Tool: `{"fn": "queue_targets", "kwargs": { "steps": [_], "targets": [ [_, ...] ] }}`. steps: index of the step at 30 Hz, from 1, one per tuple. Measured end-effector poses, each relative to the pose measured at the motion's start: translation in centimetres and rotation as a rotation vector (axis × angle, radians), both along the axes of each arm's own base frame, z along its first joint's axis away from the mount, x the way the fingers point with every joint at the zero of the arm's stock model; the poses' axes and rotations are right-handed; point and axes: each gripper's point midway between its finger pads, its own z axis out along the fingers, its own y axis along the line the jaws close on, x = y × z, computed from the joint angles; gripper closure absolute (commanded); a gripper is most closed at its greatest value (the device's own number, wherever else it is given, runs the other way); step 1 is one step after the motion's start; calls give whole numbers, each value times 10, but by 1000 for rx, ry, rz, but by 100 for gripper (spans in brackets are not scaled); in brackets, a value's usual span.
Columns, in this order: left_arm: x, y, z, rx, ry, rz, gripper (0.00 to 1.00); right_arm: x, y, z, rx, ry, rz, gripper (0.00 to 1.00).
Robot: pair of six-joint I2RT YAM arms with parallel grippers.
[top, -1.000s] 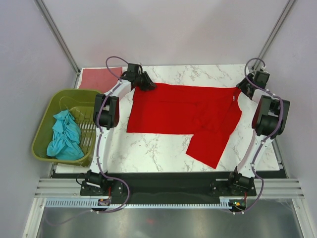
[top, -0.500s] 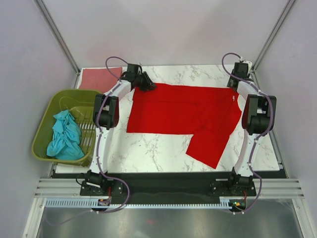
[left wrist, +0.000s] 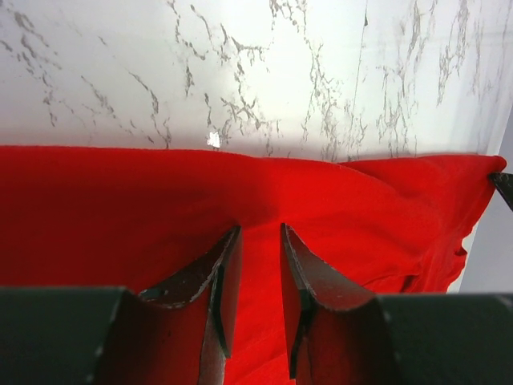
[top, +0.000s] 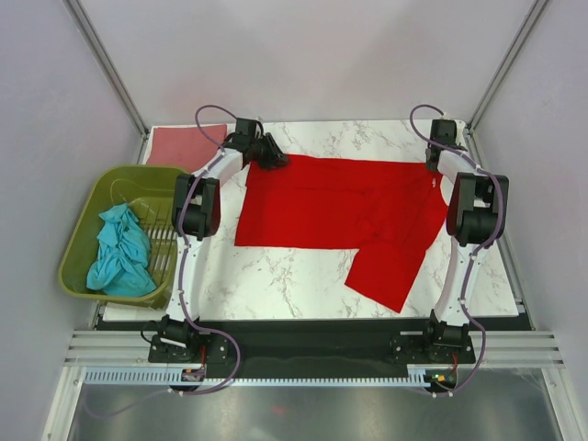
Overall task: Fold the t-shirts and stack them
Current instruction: Fold the tshirt
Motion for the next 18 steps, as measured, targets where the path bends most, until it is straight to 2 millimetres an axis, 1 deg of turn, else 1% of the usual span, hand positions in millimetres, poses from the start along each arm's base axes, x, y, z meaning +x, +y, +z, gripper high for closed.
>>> {"fn": "queue_targets", "kwargs": {
  "steps": [2,5,8,9,10,11,15,18],
  "targets": [
    [-1,1,0,1,3,1,65,-3,-4,0,-14,7,-18,62],
    [-2,2,0,1,6,3,65,-3,-9,-1,-6,-2,-31,70],
    [-2,2,0,1,6,4,65,-3,-14,-5,37,-22,-33,82],
    [-2,2,0,1,6,4,65,-2,-14,-7,60,-32,-28,92],
    [-2,2,0,1,6,4,65,-1,-13,-10,93,-46,-22,97],
    [-2,2,0,1,6,4,65,1,-13,-12,125,-61,-16,100],
    [-2,2,0,1,7,4,65,9,-16,-15,286,-156,-6,100],
    [-2,3,0,1,7,4,65,12,-19,-18,423,-242,-7,100]
  ]
}}
